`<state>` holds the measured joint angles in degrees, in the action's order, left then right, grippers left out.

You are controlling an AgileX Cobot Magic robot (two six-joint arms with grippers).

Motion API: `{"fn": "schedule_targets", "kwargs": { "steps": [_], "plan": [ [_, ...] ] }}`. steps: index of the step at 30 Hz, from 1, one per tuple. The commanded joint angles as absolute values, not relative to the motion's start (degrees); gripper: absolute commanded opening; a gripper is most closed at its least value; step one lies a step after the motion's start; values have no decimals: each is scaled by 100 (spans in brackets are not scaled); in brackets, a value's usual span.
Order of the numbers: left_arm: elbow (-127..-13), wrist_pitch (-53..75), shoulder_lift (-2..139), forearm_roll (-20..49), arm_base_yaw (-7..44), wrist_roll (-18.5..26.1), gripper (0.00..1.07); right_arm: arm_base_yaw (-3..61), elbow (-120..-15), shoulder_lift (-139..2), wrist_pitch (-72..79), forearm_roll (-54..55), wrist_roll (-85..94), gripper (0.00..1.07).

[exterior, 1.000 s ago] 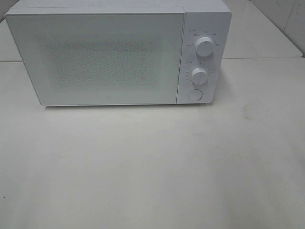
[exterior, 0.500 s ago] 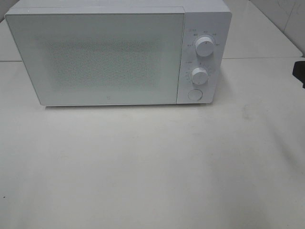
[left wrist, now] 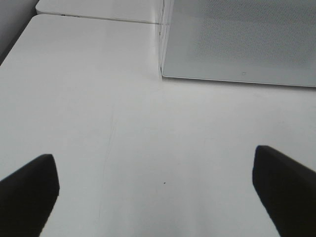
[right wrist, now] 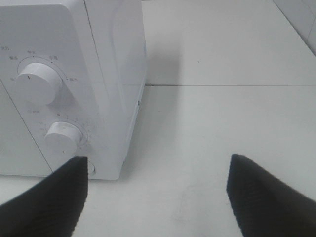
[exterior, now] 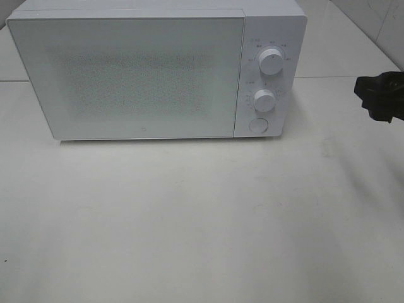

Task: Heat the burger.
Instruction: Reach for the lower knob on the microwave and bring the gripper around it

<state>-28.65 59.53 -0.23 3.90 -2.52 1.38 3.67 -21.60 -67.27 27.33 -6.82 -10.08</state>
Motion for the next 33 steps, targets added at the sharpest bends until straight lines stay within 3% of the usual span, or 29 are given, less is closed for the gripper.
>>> {"fn": "schedule_targets", "kwargs": {
  "steps": [1,9,14,17,23,33],
  "plan": [
    [-2842,5942,-172,430,-281,115,100,361,-2143,-7087,3272,-688,-1249,76],
    [-2842,5942,-172,430,-281,115,100,361,-1908,-7494,4028,-527,-1209,76],
    [-2842,5942,-172,430,-281,115,100,1146,-1278,-7552,5466,1180,-195,76],
    [-2842,5942,-172,430,-281,115,100,1324,-1232,-7552,5563,1455,52,76],
    [-2842,5942,-172,430,-281,115,100,2659,-1209,-7552,5712,3231,1392,76],
    [-2842,5942,-172,430,-281,115,100,3415,-1209,-7563,6474,3827,1896,76]
  ]
}}
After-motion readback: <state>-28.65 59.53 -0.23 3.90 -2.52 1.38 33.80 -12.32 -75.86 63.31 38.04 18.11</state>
